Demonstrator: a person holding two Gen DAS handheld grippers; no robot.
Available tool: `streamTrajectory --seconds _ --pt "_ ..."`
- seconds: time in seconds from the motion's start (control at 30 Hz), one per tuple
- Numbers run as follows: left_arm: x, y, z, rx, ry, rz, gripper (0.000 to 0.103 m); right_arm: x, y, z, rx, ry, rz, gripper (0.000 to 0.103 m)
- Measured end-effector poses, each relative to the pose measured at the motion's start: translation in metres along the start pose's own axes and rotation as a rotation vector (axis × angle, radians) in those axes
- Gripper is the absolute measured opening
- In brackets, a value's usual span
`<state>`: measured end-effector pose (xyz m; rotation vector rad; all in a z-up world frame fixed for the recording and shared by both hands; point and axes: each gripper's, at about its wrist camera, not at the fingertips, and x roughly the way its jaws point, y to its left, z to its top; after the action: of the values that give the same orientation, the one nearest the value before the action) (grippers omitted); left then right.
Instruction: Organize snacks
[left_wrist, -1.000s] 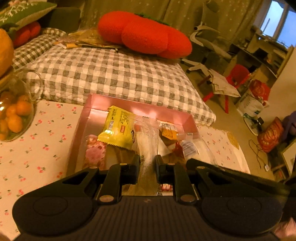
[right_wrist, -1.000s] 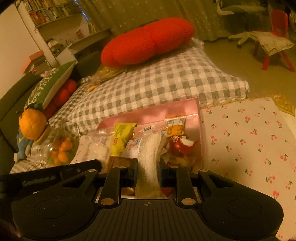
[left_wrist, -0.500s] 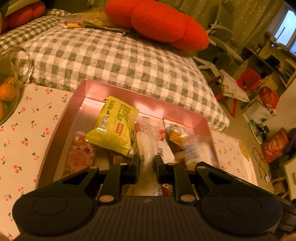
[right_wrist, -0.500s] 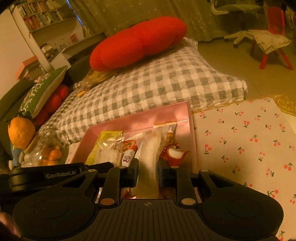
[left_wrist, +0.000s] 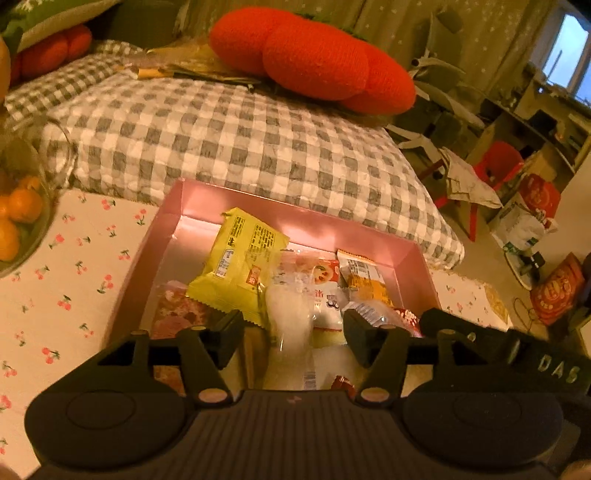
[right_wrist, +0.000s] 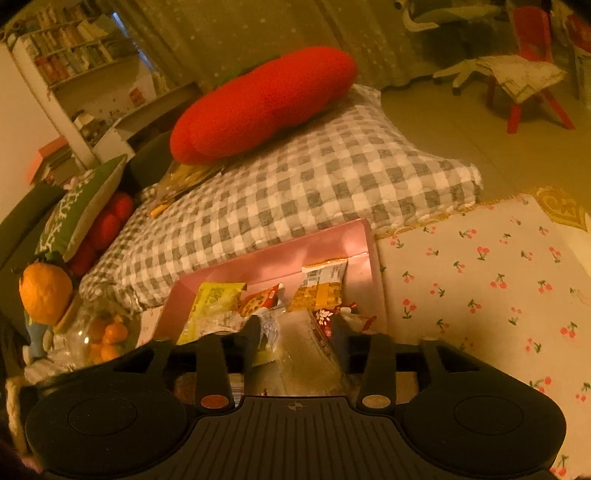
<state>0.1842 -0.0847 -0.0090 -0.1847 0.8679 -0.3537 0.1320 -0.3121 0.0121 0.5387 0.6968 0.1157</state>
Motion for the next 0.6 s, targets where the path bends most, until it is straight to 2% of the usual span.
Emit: streamTrajectory --seconds 0.07,0.23,0.37,0.6 --pt "-0.008 -0.001 -0.001 0.017 -0.006 0.003 0.066 -0.004 0.000 0.000 0.009 0.002 0.002 0.052" --pt "-0.027 -0.004 -0.008 0.071 -0.010 0.015 0.075 -0.019 0.007 -0.003 -0.005 0.008 -0.011 0.065" --pt "-0.045 -0.002 -0.017 0.096 -0.015 0.034 0.087 -0.034 0.013 -0.009 -0.017 0.008 -0.021 0.070" --pt "-0.073 0.002 -0.035 0.133 0.001 0.083 0.098 -0.057 0.022 -0.023 -0.043 0.021 -0.067 0.078"
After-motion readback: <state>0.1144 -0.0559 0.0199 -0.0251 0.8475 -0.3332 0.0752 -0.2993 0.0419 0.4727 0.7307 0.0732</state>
